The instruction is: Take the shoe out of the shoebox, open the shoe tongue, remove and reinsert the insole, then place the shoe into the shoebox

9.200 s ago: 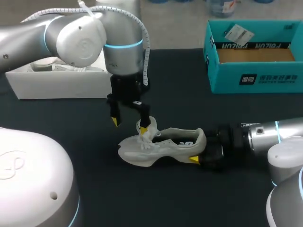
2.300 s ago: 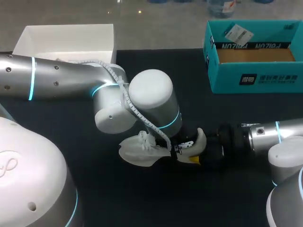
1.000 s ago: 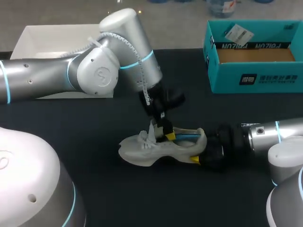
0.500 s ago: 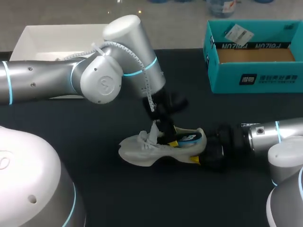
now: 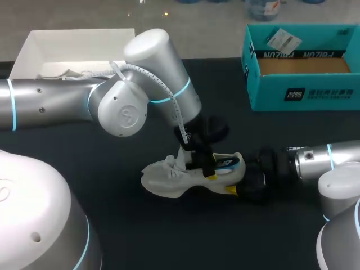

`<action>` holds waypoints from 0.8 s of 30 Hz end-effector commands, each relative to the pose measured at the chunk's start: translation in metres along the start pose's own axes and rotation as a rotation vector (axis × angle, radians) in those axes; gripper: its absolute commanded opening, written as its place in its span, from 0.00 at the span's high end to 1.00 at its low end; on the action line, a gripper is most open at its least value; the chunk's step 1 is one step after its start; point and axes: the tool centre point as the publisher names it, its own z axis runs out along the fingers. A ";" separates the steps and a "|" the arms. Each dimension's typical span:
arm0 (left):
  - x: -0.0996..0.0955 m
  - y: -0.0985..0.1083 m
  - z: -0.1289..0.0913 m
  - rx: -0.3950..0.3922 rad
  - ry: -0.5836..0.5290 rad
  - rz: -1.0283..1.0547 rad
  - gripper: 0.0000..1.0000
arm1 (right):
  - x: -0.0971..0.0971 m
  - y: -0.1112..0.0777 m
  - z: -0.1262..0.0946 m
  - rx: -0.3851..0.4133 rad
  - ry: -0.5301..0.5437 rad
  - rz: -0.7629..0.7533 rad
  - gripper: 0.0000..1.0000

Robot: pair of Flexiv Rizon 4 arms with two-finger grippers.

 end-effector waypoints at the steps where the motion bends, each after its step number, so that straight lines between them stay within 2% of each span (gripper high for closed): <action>1: -0.005 -0.007 0.008 -0.003 -0.001 -0.004 0.46 | 0.000 -0.001 0.003 0.005 0.000 0.000 1.00; 3: -0.006 -0.009 0.007 0.000 -0.004 -0.011 0.58 | 0.000 -0.001 0.003 0.005 0.000 0.000 1.00; 5: -0.007 -0.008 0.005 0.003 -0.005 -0.015 0.79 | 0.000 -0.001 0.003 0.005 0.000 0.000 1.00; 6: -0.008 -0.007 0.003 0.004 -0.005 -0.018 0.83 | 0.000 -0.001 0.003 0.005 0.000 0.000 1.00; 7: -0.008 -0.006 0.002 0.003 -0.006 -0.019 0.98 | 0.000 -0.001 0.003 0.005 0.000 0.000 1.00; 13: -0.009 -0.002 -0.011 0.031 -0.010 -0.037 1.00 | 0.000 -0.001 0.003 0.005 0.000 0.000 1.00; 24: 0.001 -0.018 -0.026 0.092 0.030 -0.027 1.00 | 0.000 -0.001 0.003 0.005 0.000 0.000 1.00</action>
